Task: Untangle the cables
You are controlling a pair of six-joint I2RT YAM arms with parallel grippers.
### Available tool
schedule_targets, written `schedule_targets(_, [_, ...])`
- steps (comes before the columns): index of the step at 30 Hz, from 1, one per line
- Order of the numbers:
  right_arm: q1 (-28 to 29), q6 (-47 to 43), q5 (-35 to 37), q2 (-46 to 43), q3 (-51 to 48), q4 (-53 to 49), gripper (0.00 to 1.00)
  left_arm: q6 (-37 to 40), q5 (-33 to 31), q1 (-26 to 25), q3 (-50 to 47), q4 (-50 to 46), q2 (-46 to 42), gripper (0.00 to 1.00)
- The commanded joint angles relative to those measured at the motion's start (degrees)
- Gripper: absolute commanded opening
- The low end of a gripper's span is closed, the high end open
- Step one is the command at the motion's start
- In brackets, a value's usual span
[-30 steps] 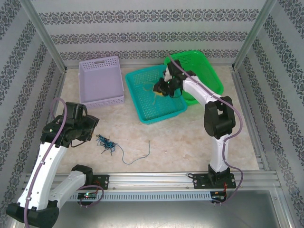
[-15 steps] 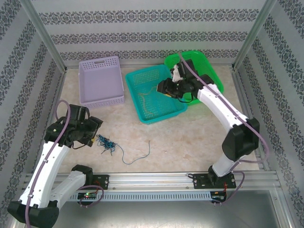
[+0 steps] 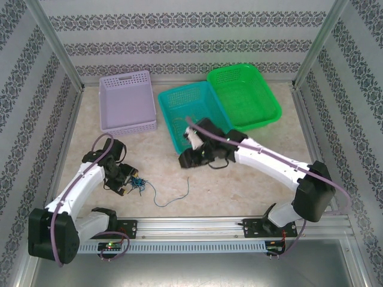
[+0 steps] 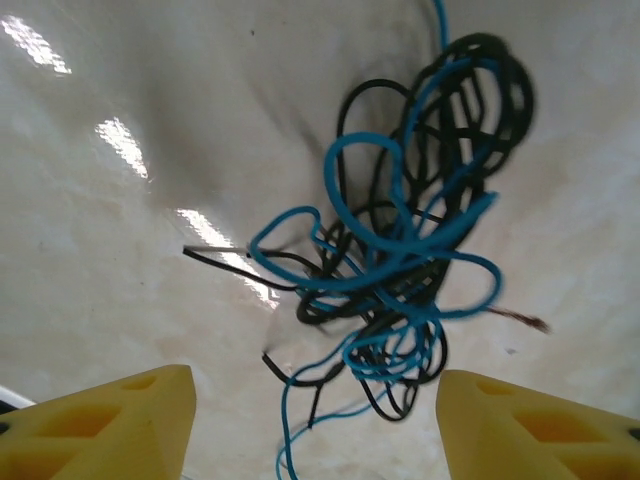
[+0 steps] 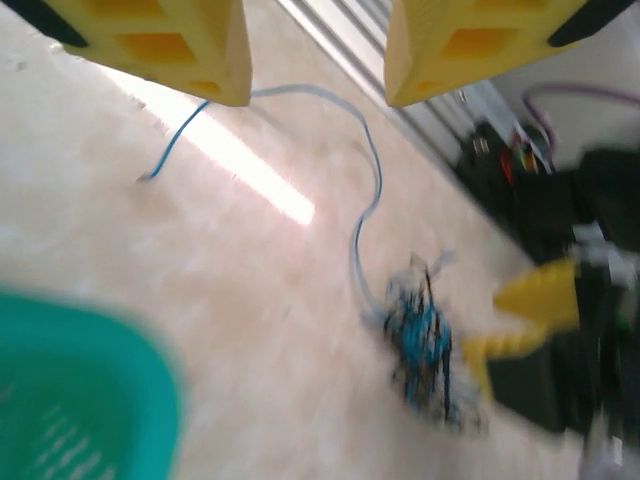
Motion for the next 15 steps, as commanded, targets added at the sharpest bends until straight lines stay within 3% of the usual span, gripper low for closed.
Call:
schedule_targets(1, [5.01, -5.7, 2.98, 0.39, -2.61, -2.61, 0.46, 3.67, -0.98, 0.76, -2.3, 3.0, 1.15, 0.59])
schedule_targets(6, [4.86, -0.29, -3.55, 5.45, -5.51, -4.03, 0.49, 1.98, -0.47, 0.79, -5.94, 9.07, 1.16, 0.46])
schedule_targets(10, [4.86, 5.39, -4.09, 7.69, -5.94, -3.72, 0.48, 0.3, 0.99, 0.76, -7.59, 11.57, 1.26, 0.32])
schedule_targets(15, [4.43, 23.14, -2.85, 6.17, -8.45, -0.58, 0.47, 0.31, 2.5, 0.8, -8.08, 11.57, 0.59, 0.2])
